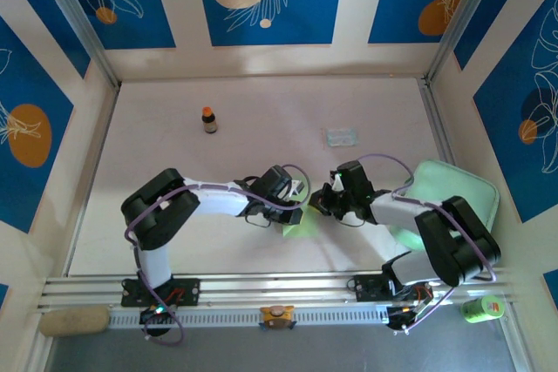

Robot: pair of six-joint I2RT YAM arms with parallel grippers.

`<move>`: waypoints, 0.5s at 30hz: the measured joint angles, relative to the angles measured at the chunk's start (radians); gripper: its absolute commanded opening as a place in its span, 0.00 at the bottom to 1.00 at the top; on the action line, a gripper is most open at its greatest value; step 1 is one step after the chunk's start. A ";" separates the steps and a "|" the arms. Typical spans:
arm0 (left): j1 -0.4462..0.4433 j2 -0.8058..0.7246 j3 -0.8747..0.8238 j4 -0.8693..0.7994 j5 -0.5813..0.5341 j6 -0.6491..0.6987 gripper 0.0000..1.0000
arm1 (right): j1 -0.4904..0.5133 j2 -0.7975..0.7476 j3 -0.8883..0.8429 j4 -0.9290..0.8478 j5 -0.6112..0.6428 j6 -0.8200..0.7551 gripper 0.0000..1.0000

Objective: Fold a paper plane with a square sheet of paper (pick it up from the middle)
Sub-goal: Fold the triangle a second time at the center of the table.

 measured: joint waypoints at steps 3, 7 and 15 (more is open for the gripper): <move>0.000 0.000 0.000 0.000 0.000 0.000 0.04 | 0.013 -0.008 0.000 0.023 -0.011 -0.008 0.01; 0.000 0.000 0.000 0.000 0.000 0.000 0.04 | 0.044 0.047 0.000 0.052 -0.019 -0.003 0.01; -0.001 -0.003 -0.001 0.000 0.000 0.000 0.06 | 0.053 0.121 -0.029 0.116 -0.016 0.027 0.00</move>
